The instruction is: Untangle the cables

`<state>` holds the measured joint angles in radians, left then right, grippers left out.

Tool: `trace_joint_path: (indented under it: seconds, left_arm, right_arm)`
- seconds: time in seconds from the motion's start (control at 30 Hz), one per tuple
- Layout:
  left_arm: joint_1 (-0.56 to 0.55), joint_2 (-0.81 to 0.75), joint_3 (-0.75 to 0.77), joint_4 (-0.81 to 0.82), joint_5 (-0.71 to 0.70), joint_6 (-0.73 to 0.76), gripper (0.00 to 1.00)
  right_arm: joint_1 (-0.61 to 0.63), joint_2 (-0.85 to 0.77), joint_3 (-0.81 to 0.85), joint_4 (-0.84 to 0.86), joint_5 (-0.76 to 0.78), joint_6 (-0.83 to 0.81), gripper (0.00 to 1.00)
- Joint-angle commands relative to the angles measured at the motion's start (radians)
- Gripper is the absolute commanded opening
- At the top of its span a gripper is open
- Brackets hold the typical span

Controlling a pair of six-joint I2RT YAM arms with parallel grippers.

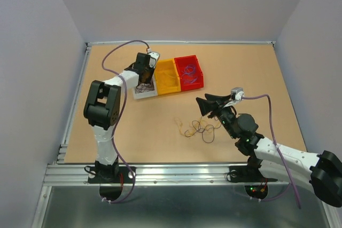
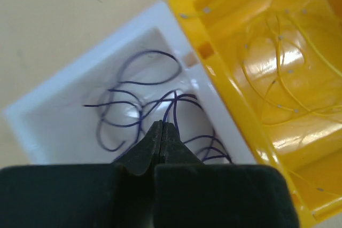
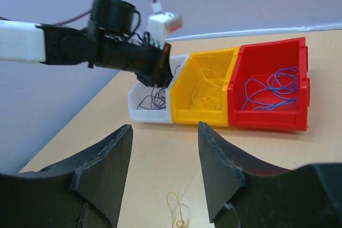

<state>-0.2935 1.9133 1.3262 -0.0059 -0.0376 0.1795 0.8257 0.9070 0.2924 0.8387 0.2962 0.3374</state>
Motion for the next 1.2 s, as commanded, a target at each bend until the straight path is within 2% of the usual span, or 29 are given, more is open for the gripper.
trace_joint_path:
  seconds: [0.0,0.07,0.13,0.17,0.23,0.27,0.3,0.4,0.5,0.6,0.67,0.7,0.77,0.8,0.87,0.9,0.97,1.03,1.17]
  left_arm:
    - [-0.018,0.052,0.061,-0.111,-0.038,0.038,0.02]
    - [-0.016,0.046,0.057,-0.094,-0.073,0.041,0.03]
    - [-0.015,0.012,0.035,-0.066,-0.096,0.040,0.10]
    - [-0.015,-0.017,0.018,-0.060,-0.102,0.038,0.15]
    - [-0.016,-0.066,-0.010,-0.036,-0.122,0.040,0.40]
    - [-0.016,-0.085,-0.010,-0.026,-0.131,0.040,0.40]
    - [-0.016,-0.106,-0.034,-0.014,-0.140,0.040,0.48]
    - [-0.016,-0.190,-0.082,0.041,-0.168,0.044,0.52]
    - [-0.024,-0.258,-0.116,0.057,-0.157,0.051,0.56]
    - [-0.061,-0.309,-0.153,0.070,-0.156,0.072,0.63]
    - [-0.097,-0.342,-0.186,0.112,-0.159,0.118,0.66]
    - [-0.140,-0.390,-0.241,0.139,-0.153,0.135,0.70]
    - [-0.194,-0.447,-0.304,0.213,-0.082,0.196,0.76]
    - [-0.240,-0.497,-0.358,0.231,0.032,0.234,0.80]
    - [-0.281,-0.536,-0.395,0.222,0.172,0.274,0.84]
    - [-0.311,-0.562,-0.422,0.199,0.224,0.306,0.89]
    - [-0.392,-0.579,-0.449,0.173,0.324,0.409,0.90]
    - [-0.455,-0.580,-0.487,0.133,0.367,0.495,0.91]
    - [-0.510,-0.533,-0.490,0.074,0.351,0.548,0.91]
  right_arm:
    - [0.001,-0.016,-0.019,0.010,0.029,0.006,0.58]
    - [0.000,-0.028,-0.019,0.005,0.032,0.006,0.58]
    - [0.000,-0.036,-0.019,-0.003,0.037,0.009,0.58]
    - [0.001,-0.042,-0.019,-0.004,0.037,0.009,0.58]
    - [0.001,-0.045,-0.016,-0.012,0.037,0.012,0.58]
    - [0.001,-0.045,-0.016,-0.013,0.037,0.012,0.58]
    - [0.000,-0.045,-0.013,-0.018,0.038,0.014,0.58]
    - [0.000,-0.039,-0.009,-0.032,0.041,0.014,0.58]
    - [0.001,-0.017,0.020,-0.096,0.063,0.023,0.62]
    - [0.001,0.012,0.086,-0.196,0.156,0.072,0.74]
    - [0.000,0.044,0.120,-0.288,0.225,0.107,0.79]
    - [0.001,0.052,0.149,-0.327,0.242,0.118,0.85]
    - [0.001,0.059,0.162,-0.346,0.293,0.141,0.88]
    - [0.000,0.056,0.159,-0.352,0.328,0.150,0.91]
    - [0.001,0.040,0.148,-0.354,0.353,0.160,0.91]
    - [0.000,0.018,0.140,-0.354,0.368,0.158,0.91]
    - [0.001,0.000,0.136,-0.355,0.380,0.147,0.91]
    - [0.000,-0.029,0.126,-0.355,0.383,0.140,0.91]
    - [0.001,-0.060,0.119,-0.354,0.367,0.132,0.91]
